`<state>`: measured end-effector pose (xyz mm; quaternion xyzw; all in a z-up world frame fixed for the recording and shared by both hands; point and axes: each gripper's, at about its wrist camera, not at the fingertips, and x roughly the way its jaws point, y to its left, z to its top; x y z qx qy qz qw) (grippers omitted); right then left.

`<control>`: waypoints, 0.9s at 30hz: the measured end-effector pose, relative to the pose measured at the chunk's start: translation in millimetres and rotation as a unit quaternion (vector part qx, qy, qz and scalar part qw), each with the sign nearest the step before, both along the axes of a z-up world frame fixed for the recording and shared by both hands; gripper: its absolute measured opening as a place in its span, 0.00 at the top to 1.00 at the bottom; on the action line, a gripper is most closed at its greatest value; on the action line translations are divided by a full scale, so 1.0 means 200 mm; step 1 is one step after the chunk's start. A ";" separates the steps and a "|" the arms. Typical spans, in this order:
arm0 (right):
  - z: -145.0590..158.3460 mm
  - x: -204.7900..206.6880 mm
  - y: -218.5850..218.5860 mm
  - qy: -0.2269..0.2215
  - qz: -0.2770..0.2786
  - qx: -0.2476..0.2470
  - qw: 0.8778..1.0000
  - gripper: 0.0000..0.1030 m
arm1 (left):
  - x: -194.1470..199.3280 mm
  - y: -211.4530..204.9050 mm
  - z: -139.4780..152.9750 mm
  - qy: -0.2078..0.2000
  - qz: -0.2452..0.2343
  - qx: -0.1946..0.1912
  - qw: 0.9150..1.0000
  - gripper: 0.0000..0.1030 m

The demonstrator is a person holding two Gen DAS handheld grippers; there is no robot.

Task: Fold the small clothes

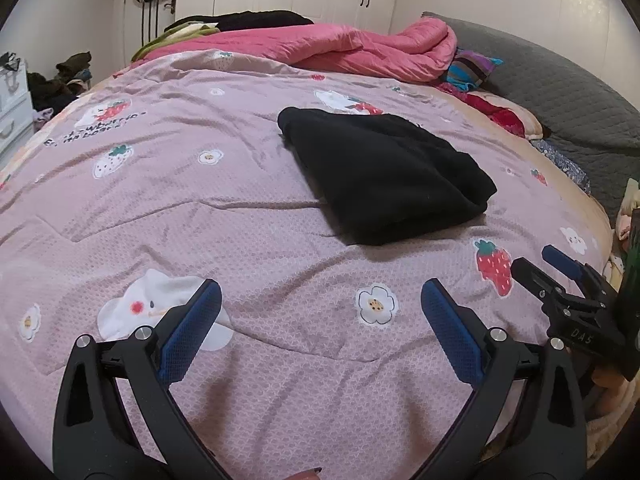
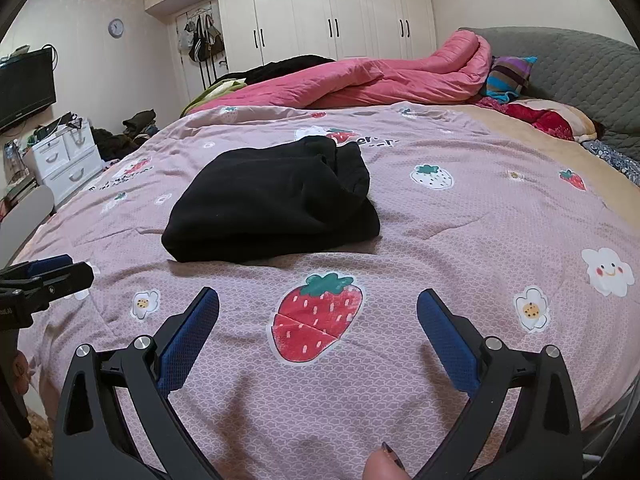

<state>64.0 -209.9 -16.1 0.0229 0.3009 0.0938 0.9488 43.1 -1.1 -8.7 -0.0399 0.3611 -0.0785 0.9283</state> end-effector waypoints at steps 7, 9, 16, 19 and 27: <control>0.00 0.00 0.00 0.001 -0.001 0.001 1.000 0.04 | 0.00 0.00 0.00 0.001 0.004 0.007 1.000 0.09; 0.00 0.00 0.00 0.001 -0.001 0.001 1.000 0.04 | 0.00 0.00 -0.01 0.003 0.006 0.008 1.000 0.09; 0.00 0.00 0.00 0.002 -0.001 -0.001 1.000 0.04 | 0.01 0.00 -0.01 0.006 0.011 0.007 1.000 0.09; 0.00 0.00 0.00 0.002 0.000 0.000 1.000 0.04 | 0.01 0.01 -0.01 0.006 0.013 0.008 1.000 0.09; -0.01 0.00 0.00 0.002 0.000 0.000 1.000 0.04 | 0.00 0.00 -0.01 0.006 0.014 0.008 1.000 0.09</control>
